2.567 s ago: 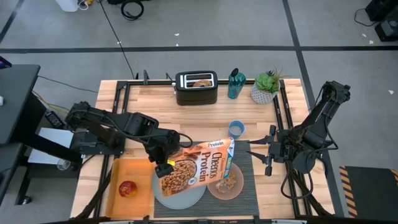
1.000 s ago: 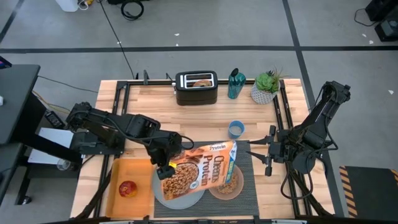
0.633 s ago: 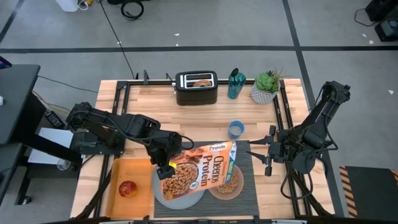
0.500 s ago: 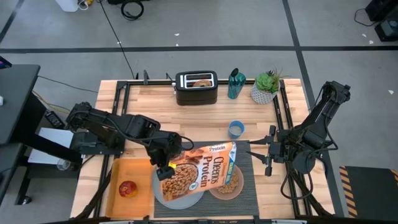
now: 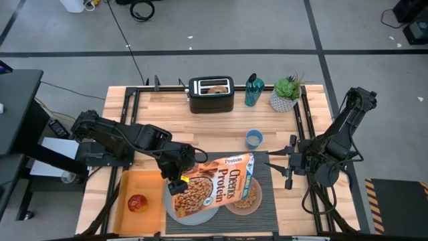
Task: Arrange a breakfast setting
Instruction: Pour the cereal from the cereal box into the pink bowl
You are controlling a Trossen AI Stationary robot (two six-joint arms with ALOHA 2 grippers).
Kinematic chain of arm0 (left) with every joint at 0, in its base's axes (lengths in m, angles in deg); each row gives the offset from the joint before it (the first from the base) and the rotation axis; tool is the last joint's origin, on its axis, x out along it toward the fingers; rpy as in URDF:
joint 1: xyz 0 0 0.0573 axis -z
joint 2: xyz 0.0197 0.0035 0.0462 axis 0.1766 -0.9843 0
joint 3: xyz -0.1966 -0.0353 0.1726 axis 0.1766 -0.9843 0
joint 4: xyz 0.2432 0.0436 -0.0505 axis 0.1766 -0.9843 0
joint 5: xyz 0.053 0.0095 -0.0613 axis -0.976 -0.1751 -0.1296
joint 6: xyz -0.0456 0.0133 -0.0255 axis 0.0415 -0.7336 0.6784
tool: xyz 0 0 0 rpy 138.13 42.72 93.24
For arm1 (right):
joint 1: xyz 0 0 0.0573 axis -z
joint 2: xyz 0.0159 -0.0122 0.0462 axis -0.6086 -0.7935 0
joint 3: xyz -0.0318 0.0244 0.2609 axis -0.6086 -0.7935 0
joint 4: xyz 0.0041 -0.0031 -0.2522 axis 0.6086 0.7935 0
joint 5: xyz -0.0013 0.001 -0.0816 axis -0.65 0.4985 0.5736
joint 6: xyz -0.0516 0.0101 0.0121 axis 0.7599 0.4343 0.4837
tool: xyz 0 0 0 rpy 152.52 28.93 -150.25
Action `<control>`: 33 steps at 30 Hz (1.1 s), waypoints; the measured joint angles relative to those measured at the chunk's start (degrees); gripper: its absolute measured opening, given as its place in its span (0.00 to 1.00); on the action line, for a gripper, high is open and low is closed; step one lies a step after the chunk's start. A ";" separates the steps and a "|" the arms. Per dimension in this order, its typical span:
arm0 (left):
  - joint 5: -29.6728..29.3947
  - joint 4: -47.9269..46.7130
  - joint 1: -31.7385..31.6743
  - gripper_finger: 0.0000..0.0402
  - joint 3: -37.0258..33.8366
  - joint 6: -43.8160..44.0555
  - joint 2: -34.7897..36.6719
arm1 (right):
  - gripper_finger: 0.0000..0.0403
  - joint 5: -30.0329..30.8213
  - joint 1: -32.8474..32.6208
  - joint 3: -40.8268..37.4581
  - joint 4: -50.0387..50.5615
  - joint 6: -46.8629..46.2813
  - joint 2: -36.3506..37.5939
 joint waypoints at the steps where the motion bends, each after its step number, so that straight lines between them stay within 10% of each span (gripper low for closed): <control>1: 0.27 0.04 0.00 0.49 0.00 0.01 0.00 | 0.41 0.02 0.02 0.00 0.00 0.00 0.00; 33: 1.22 -0.65 -1.02 0.49 -0.01 -1.76 -0.81 | 0.41 -0.02 0.00 0.00 0.00 0.02 0.00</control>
